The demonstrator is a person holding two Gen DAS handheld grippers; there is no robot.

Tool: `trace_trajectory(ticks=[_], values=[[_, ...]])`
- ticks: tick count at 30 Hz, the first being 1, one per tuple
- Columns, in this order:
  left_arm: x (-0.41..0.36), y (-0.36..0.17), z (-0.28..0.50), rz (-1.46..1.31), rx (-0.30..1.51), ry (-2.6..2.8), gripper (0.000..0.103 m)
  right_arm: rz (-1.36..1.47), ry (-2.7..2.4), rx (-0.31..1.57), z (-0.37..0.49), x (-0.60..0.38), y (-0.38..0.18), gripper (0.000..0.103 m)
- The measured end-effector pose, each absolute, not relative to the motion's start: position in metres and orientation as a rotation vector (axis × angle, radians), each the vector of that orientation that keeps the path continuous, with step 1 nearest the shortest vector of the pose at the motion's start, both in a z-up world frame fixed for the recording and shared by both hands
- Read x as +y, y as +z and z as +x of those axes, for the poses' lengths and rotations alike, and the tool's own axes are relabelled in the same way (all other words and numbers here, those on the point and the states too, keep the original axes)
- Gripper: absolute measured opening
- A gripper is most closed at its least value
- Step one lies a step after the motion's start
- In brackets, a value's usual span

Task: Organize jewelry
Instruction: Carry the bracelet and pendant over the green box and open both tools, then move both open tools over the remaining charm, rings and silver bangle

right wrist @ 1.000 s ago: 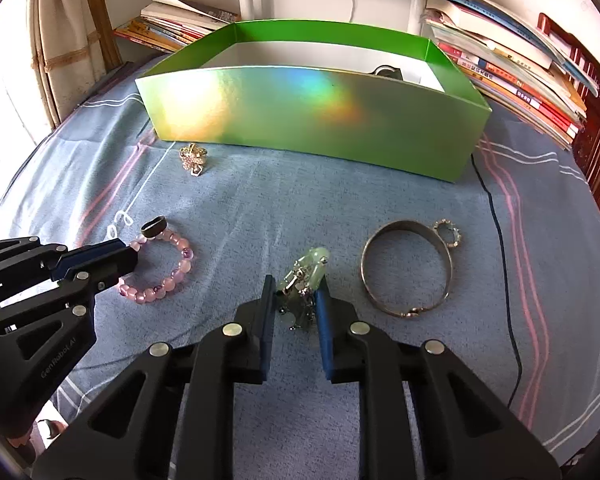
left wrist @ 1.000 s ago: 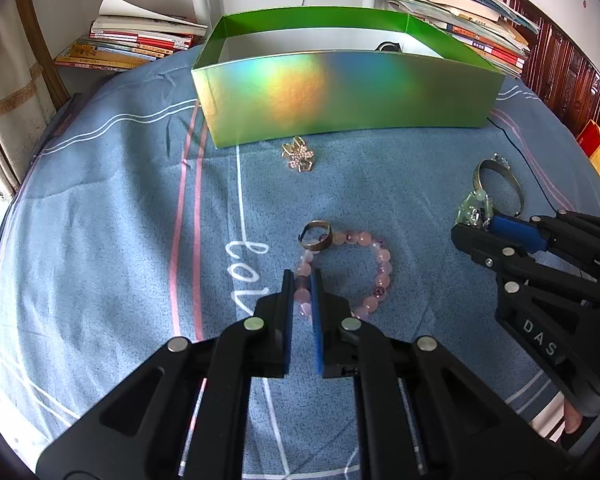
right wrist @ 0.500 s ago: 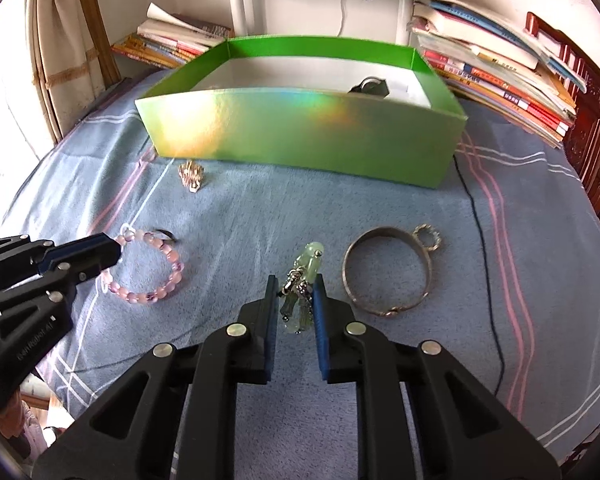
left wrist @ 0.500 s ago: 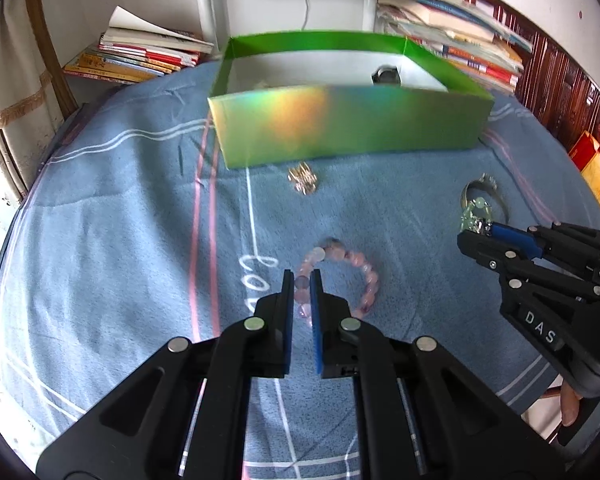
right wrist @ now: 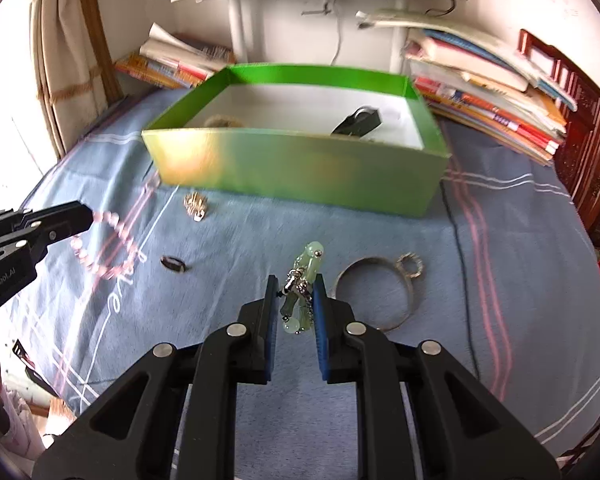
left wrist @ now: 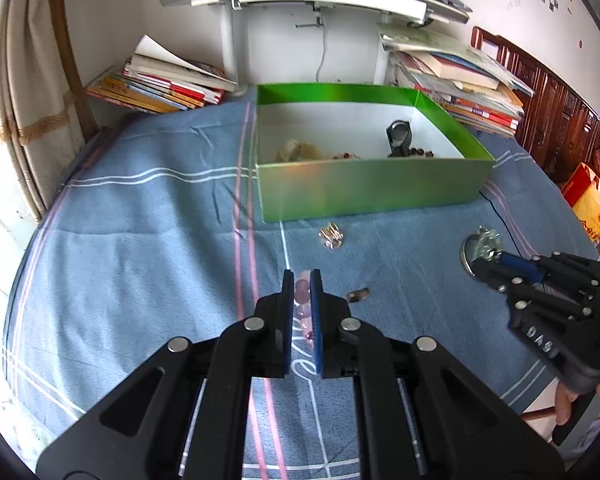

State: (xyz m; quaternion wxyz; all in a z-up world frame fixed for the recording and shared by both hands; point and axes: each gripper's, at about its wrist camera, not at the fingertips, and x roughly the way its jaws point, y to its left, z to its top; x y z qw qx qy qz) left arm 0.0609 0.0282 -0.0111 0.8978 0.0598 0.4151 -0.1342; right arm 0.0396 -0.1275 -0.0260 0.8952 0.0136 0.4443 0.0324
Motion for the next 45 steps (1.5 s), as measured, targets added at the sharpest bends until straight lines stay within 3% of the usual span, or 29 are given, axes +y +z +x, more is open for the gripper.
trace_trajectory(ticks=[6,15,26,28,29,31,32,33,37,42,45], values=[[0.023,-0.005,0.073,0.125,0.86,-0.293,0.008,0.008,0.069,0.873,0.049,-0.126,-0.004,0.017],[-0.005,0.059,0.136,0.138,0.724,-0.31,0.008,0.028,0.002,0.688,0.106,-0.165,0.063,0.017],[-0.051,0.006,0.246,0.122,0.879,-0.275,0.008,0.039,-0.058,0.911,0.192,-0.187,-0.009,0.017],[-0.052,-0.004,0.253,0.12,0.896,-0.27,0.009,0.035,-0.057,0.921,0.196,-0.188,-0.014,0.023],[-0.052,-0.006,0.255,0.114,0.897,-0.275,0.009,0.034,-0.058,0.92,0.196,-0.189,-0.014,0.038],[-0.049,-0.005,0.255,0.101,0.888,-0.27,0.018,0.038,-0.068,0.907,0.191,-0.191,-0.008,0.056],[-0.047,-0.003,0.252,0.096,0.882,-0.266,0.029,0.046,-0.067,0.89,0.186,-0.193,-0.004,0.057],[-0.043,0.002,0.248,0.092,0.866,-0.265,0.034,0.048,-0.065,0.877,0.181,-0.194,0.0,0.057],[-0.026,0.017,0.223,0.118,0.827,-0.219,0.043,0.064,-0.083,0.833,0.145,-0.202,0.017,0.057],[0.005,0.015,0.155,0.162,0.801,-0.176,0.063,0.134,-0.089,0.833,0.087,-0.221,0.013,0.059],[0.015,-0.004,0.129,0.156,0.846,-0.181,0.066,0.163,-0.119,0.902,0.068,-0.225,-0.013,0.059]])
